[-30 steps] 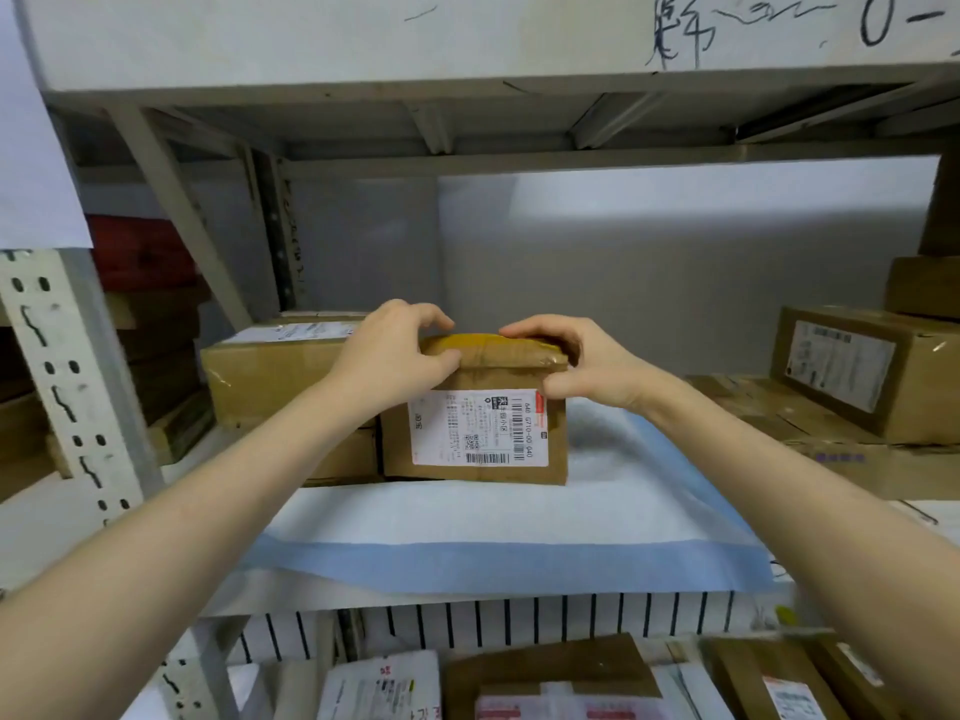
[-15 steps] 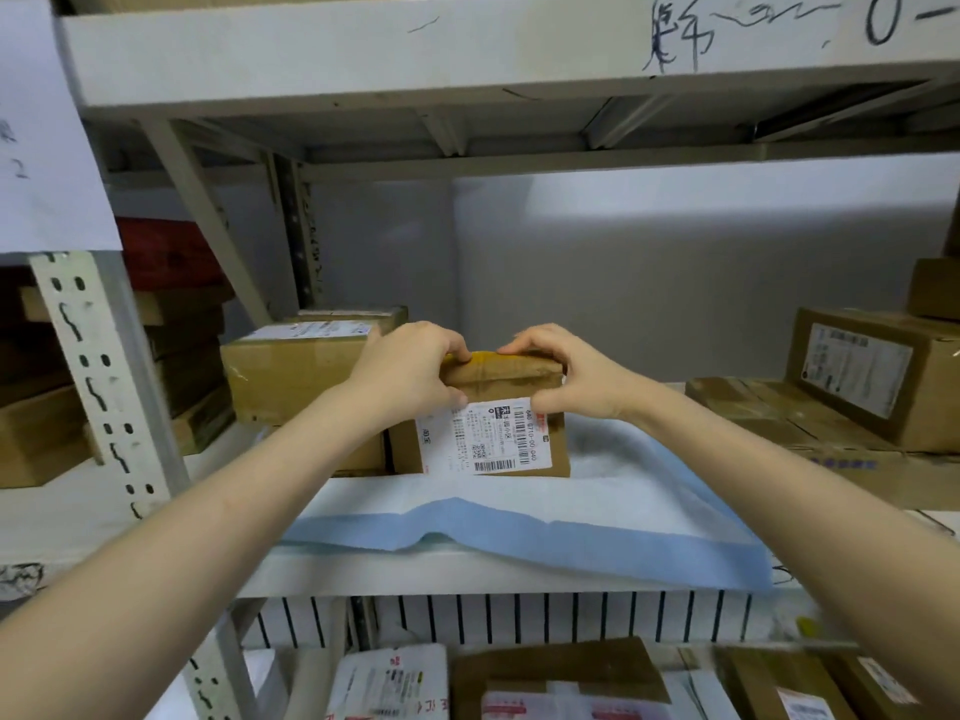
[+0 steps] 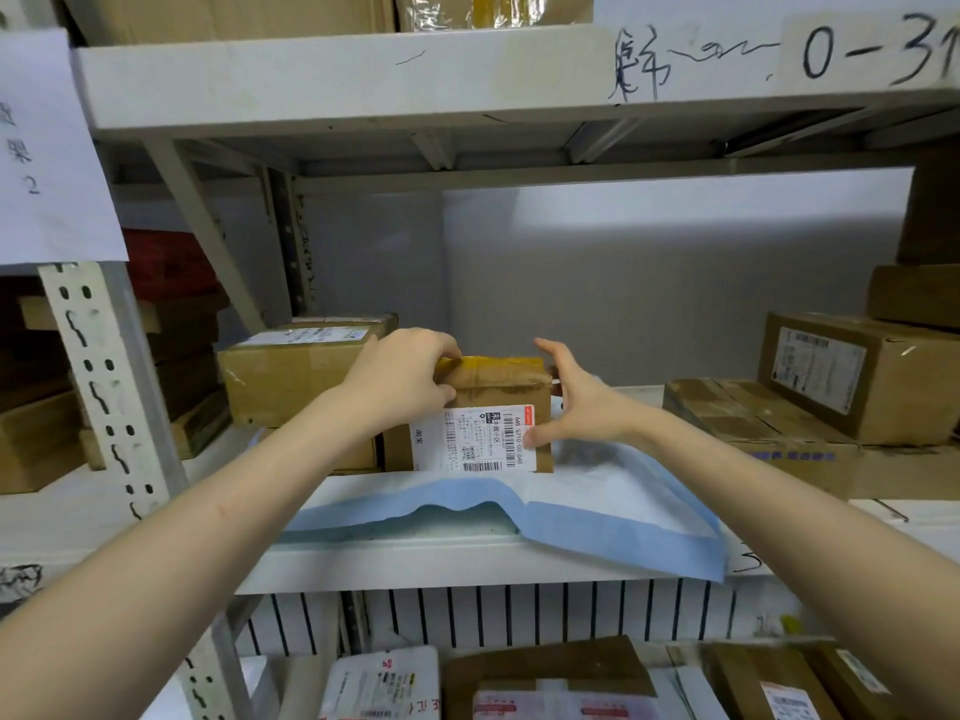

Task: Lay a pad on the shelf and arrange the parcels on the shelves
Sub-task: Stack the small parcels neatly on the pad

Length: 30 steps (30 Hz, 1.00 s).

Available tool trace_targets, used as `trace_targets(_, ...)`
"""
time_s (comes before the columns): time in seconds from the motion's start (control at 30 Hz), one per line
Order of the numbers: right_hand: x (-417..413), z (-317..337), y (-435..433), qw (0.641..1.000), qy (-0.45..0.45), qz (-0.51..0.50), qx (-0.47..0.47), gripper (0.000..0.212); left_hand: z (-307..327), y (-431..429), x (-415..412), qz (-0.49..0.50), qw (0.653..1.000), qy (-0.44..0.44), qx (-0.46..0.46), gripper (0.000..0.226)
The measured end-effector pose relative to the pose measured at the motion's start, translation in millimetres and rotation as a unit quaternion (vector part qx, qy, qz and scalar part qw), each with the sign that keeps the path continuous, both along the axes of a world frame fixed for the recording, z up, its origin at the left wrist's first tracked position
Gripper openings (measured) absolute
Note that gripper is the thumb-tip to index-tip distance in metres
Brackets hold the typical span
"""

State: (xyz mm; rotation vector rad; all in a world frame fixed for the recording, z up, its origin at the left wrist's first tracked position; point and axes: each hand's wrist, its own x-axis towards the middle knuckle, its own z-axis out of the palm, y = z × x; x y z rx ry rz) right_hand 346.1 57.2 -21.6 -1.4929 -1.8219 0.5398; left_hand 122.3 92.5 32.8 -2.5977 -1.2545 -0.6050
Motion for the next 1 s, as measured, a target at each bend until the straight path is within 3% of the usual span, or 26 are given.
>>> trace_targets(0.2, -2, -7, 0, 0.999, 0.033, -0.03, -0.026, 0.093, 2, 0, -5, -0.006, 1.0, -0.001, -0.028, 0.031)
trace_targets(0.4, -2, 0, -7, 0.996, 0.075, -0.043, -0.016, 0.085, 4, -5, 3, 0.0, 1.0, -0.006, -0.004, 0.029)
trace_targets(0.53, -4, 0, -6, 0.991, 0.124, -0.037, -0.044, 0.08, 2, -6, 17, -0.064, 0.997, -0.041, -0.006, 0.046)
trace_targets(0.67, 1, -7, -3, 0.981, 0.174, -0.032, -0.081, 0.077, -5, -2, 36, -0.103, 0.994, 0.014, -0.032, 0.043)
trace_targets(0.87, 12, -2, -7, 0.99, 0.09, -0.051, -0.101, 0.078, 3, -2, 44, -0.101, 0.993, 0.031, -0.056, 0.027)
trace_targets(1.0, 22, 2, -15, 0.986, -0.081, -0.122, -0.08, 0.053, 1, -9, 45, -0.081, 0.995, 0.036, -0.054, 0.035)
